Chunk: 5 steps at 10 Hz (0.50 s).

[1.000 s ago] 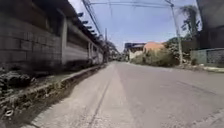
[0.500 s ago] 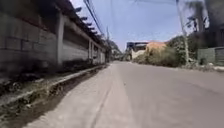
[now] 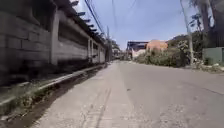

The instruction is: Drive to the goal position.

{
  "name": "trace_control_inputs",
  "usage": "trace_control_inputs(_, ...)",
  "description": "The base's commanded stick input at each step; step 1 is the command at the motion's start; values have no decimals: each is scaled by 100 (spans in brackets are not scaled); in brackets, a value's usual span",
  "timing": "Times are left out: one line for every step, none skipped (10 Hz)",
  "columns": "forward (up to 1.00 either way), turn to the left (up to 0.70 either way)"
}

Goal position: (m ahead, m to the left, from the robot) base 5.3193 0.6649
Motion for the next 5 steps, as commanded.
trace_control_inputs(100,0)
trace_control_inputs(100,0)
trace_control_inputs(100,0)
trace_control_inputs(100,0)
trace_control_inputs(100,0)
